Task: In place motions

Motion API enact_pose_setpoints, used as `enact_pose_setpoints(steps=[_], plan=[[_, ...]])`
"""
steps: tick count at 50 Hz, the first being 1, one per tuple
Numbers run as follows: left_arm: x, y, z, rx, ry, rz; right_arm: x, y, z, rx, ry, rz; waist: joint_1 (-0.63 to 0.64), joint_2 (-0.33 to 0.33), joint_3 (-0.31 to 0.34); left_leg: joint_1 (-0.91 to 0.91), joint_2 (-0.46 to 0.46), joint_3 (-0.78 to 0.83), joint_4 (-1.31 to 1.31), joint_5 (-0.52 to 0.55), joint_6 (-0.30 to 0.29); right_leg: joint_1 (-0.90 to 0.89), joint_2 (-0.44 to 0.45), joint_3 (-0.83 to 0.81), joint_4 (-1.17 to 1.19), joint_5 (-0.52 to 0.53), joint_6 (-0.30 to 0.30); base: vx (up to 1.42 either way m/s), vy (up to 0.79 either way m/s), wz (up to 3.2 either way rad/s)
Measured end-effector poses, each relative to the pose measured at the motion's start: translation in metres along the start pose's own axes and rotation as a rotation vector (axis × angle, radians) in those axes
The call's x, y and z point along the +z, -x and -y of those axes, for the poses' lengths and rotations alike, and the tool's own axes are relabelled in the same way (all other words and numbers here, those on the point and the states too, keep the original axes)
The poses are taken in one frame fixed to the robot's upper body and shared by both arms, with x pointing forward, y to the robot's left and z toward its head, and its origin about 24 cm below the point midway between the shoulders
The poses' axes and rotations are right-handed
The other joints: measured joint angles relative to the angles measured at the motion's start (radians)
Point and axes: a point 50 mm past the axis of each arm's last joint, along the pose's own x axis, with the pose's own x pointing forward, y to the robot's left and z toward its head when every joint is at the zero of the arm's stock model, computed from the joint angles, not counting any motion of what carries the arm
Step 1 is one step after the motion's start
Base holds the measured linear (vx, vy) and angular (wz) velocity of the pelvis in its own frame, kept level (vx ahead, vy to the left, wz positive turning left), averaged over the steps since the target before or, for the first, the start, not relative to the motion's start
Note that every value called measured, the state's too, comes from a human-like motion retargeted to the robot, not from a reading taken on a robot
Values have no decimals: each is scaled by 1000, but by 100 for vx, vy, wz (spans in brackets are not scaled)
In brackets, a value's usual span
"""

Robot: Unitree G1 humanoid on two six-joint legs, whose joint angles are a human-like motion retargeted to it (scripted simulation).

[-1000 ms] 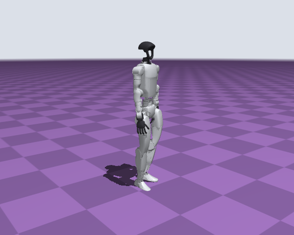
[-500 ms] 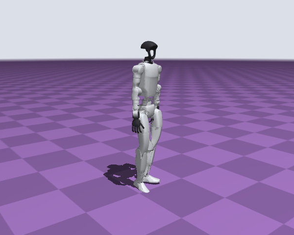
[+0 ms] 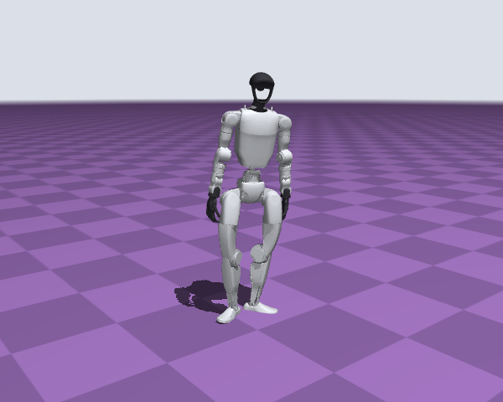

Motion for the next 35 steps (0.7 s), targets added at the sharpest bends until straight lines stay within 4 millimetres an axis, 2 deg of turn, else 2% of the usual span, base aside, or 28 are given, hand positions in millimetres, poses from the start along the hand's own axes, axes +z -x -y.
enact_pose_setpoints(steps=[5,7,8,10,12,18,22,25,30,33,35], plan=[[8,0,1,-5,12,52,-15,1,0,-8,-50,-48,29,7,-25,26,1,61,13,-14,-39,89,-37,-225,-50,75,26,1,-14,-114],[4,0,0,1,18,44,-17,1,-2,-1,-45,-57,31,-6,-28,49,-11,84,26,-16,-58,116,-22,-255,-112,72,61,6,-19,-118],[1,0,-2,5,19,34,-18,1,-3,8,-40,-60,30,-7,-27,61,-5,89,35,-12,-67,124,-3,-273,-148,42,58,7,-23,-107],[-8,0,-1,6,22,2,-17,1,-6,24,-29,-60,31,-8,-26,84,6,112,56,0,-83,112,8,-134,-164,20,43,6,-21,-98],[-16,0,3,5,32,-34,-12,1,-6,26,-20,-39,25,-1,-25,97,23,125,75,15,-95,123,22,-166,-186,12,48,0,-23,-96],[-43,1,17,-56,54,-130,5,0,-4,16,74,27,-38,29,-29,169,45,219,85,54,-126,125,53,-36,-182,8,73,8,-20,-99],[-45,1,23,-64,22,-141,12,0,-4,13,49,49,-84,40,-33,199,51,241,90,109,-135,112,59,37,-165,18,80,5,-16,-68],[-42,0,24,-73,1,-124,12,0,-6,22,27,49,-101,37,-37,227,60,231,107,169,-136,116,72,88,-172,12,70,12,-21,-71],[-38,0,19,-61,-18,-100,1,0,-8,29,31,22,-87,-4,-66,269,58,193,157,306,-126,108,50,170,-161,17,98,16,-23,-83],[-34,0,15,-50,-5,-87,-3,0,-8,32,47,12,-64,-48,-63,292,72,172,251,409,-83,124,23,222,-160,14,118,15,-26,-114],[-30,0,13,-48,2,-77,-4,0,-6,30,55,7,-56,-85,-52,286,98,124,366,469,-19,140,-8,262,-159,13,133,13,-23,-116]])
